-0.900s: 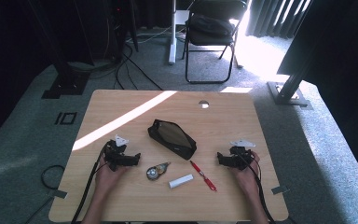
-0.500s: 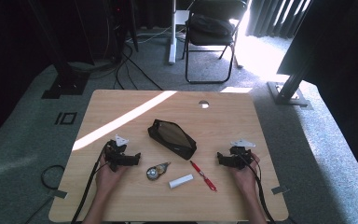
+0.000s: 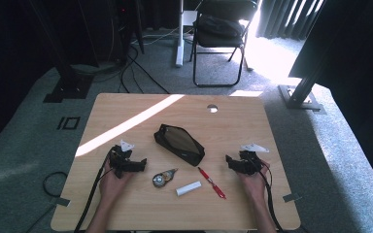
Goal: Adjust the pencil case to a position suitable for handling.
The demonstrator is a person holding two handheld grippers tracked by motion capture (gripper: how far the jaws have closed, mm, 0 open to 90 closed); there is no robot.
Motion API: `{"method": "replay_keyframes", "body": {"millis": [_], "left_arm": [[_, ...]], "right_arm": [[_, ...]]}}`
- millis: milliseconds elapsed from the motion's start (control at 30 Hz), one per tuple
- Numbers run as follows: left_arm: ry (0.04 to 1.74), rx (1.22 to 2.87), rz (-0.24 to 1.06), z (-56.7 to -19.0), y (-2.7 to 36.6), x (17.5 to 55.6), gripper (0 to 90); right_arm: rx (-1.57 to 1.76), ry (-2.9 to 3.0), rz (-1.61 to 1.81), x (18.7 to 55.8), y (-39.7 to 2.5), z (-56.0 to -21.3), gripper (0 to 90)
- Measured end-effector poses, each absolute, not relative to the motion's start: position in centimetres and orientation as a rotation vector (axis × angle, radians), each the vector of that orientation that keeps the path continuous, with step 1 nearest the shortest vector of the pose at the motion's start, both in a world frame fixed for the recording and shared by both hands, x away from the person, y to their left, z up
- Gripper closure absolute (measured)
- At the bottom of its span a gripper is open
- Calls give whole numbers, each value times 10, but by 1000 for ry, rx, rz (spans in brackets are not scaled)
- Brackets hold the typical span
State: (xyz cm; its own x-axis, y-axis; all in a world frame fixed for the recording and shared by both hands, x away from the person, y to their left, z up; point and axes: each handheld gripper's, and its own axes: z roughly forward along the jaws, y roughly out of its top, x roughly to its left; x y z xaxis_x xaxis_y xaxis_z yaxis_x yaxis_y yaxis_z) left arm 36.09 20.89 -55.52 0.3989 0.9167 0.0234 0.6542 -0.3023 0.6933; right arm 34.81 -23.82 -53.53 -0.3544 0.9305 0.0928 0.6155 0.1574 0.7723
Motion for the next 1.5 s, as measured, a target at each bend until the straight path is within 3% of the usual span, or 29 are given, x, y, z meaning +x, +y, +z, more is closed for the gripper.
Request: {"method": "replay_keyframes", "body": {"millis": [500, 1100, 1500], "left_arm": [[1335, 2059, 566, -555, 209, 361, 22], [1335, 2059, 566, -555, 209, 361, 22], [1335, 2058, 566, -555, 209, 361, 22]], "right_arm": [[1314, 2103, 1094, 337, -200, -514, 358], [1152, 2127, 1149, 354, -151, -485, 351], [1103, 2232, 1105, 383, -118, -495, 548]]}}
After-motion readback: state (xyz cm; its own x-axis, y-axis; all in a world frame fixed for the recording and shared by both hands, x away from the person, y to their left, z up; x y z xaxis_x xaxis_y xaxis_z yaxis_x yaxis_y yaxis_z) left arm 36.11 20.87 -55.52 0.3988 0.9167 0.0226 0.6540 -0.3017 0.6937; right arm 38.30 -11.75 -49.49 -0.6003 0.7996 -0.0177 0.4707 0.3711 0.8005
